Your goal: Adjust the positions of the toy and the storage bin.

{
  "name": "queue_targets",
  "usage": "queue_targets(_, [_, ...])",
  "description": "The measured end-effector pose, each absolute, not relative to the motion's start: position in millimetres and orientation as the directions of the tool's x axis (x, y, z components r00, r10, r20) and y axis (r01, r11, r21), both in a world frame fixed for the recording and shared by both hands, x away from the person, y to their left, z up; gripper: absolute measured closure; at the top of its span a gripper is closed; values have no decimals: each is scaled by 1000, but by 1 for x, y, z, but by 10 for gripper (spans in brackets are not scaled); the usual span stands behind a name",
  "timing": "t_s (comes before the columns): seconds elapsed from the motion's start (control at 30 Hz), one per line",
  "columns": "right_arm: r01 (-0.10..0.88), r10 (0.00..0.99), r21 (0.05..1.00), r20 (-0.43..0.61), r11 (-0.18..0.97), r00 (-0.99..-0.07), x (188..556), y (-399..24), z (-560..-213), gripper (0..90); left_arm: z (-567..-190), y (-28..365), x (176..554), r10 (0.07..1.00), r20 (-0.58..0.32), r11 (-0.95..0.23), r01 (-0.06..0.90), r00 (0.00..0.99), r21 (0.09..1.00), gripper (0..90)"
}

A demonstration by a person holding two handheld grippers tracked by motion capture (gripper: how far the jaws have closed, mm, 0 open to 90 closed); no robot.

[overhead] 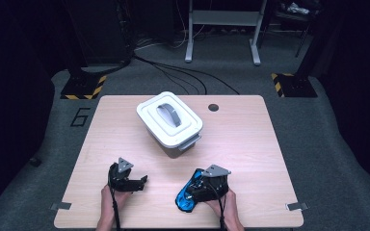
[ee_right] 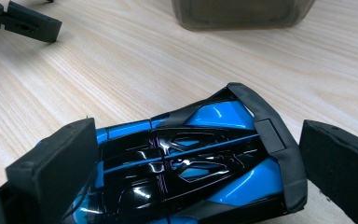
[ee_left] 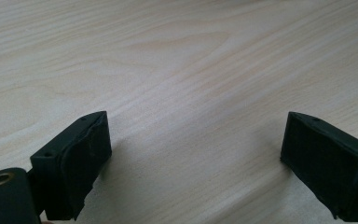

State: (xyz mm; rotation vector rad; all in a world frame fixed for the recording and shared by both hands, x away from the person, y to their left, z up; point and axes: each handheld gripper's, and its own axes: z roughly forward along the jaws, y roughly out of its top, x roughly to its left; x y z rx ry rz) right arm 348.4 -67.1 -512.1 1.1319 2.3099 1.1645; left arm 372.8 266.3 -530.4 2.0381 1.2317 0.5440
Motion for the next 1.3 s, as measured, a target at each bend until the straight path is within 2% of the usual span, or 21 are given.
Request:
queue_targets(0.3, [499, 747, 796, 92, 342, -658, 346, -78, -510, 0, -528, 263, 371, 880, -2, -331, 616, 475, 715, 38])
queue_targets(0.47, [480, 753, 839, 137, 256, -643, 335, -105, -497, 0, -520, 251, 364, 876, -19, -316, 605, 481, 731, 25])
queue_targets(0.67, [493, 810, 839, 116, 230, -575, 327, -141, -492, 0, -506, 230, 360, 851, -41, -324, 584, 524, 744, 18])
queue_targets(0.97, [545, 897, 810, 57, 215, -438, 322, -195, -506, 0, -490, 188, 360, 812, -67, -355, 583, 579, 731, 2])
queue_targets(1.3, [594, 942, 784, 38, 179, -333, 327, -228, -523, 0, -481, 136, 361, 755, -78, -420, 571, 651, 705, 1])
